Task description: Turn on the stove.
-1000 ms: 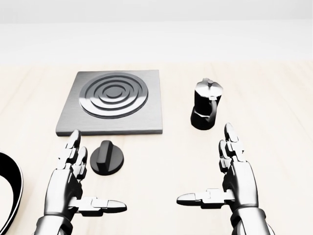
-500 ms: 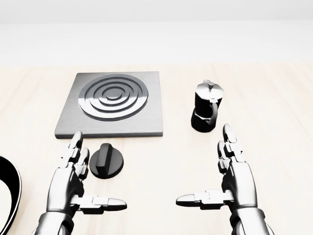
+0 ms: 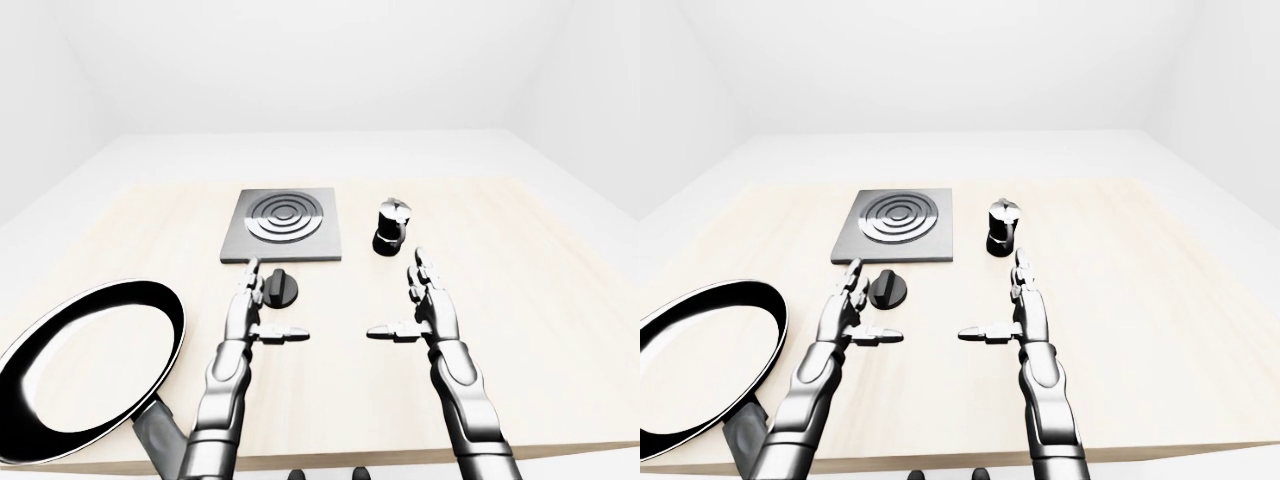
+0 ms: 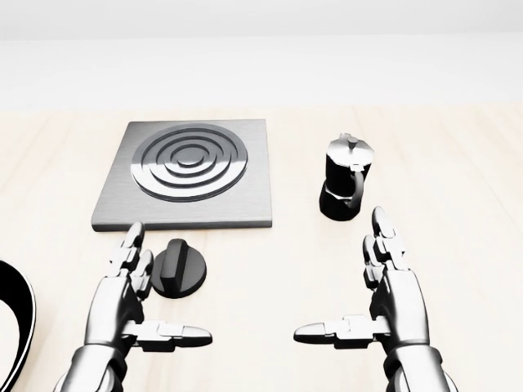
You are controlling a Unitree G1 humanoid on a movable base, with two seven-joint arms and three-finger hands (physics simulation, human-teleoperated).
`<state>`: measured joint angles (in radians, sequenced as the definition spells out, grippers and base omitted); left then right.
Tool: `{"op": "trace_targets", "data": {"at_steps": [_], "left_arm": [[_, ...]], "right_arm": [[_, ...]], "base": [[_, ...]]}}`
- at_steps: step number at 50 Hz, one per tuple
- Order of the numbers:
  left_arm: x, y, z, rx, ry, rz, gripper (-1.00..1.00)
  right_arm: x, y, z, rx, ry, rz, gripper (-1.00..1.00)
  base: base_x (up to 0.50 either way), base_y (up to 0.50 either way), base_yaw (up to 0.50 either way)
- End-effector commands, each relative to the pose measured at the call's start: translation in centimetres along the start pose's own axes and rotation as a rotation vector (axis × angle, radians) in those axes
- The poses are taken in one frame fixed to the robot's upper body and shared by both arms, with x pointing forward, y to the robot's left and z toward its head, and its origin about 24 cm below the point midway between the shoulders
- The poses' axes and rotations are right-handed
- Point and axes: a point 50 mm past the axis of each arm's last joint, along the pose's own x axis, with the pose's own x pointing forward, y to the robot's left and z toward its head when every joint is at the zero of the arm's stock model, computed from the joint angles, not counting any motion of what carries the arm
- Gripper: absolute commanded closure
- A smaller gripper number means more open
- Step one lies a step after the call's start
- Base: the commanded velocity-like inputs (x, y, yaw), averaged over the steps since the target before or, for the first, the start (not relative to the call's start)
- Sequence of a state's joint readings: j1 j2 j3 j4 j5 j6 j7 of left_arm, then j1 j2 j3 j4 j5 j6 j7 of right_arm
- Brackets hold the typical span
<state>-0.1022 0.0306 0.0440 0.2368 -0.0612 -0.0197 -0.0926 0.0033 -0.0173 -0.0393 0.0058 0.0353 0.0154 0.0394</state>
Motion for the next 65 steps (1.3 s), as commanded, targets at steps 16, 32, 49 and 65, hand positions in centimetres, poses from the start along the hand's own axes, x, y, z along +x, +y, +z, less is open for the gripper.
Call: {"op": "trace_targets", "data": {"at_steps": [16,32,49,65], "left_arm": [[0.1,-0.3,-1.1,0.002,0.037,-0.019,-1.00],[-2.4,-3.3,-1.3,0.055,0.062,-0.167,-1.00],[-5.1,-6.5,1.8,0.060,-0.132,-0.400,-1.00],[-14.8,-0.5,20.5,0.048,-1.032,-0.036,-1.00]], "right_arm": [[0.1,0.0,0.0,0.002,0.002,0.000,-1.00],[0.0,0.0,-0.1,0.003,0.004,0.003,-1.00],[0.0,0.0,-0.2,0.003,0.006,0.004,-1.00],[0.1,0.1,-0.2,-0.001,0.008,0.004,-1.00]], "base": [[0.00,0.00,0.00],[0.00,0.00,0.00],[0.00,0.00,0.00],[0.00,0.00,0.00]]}}
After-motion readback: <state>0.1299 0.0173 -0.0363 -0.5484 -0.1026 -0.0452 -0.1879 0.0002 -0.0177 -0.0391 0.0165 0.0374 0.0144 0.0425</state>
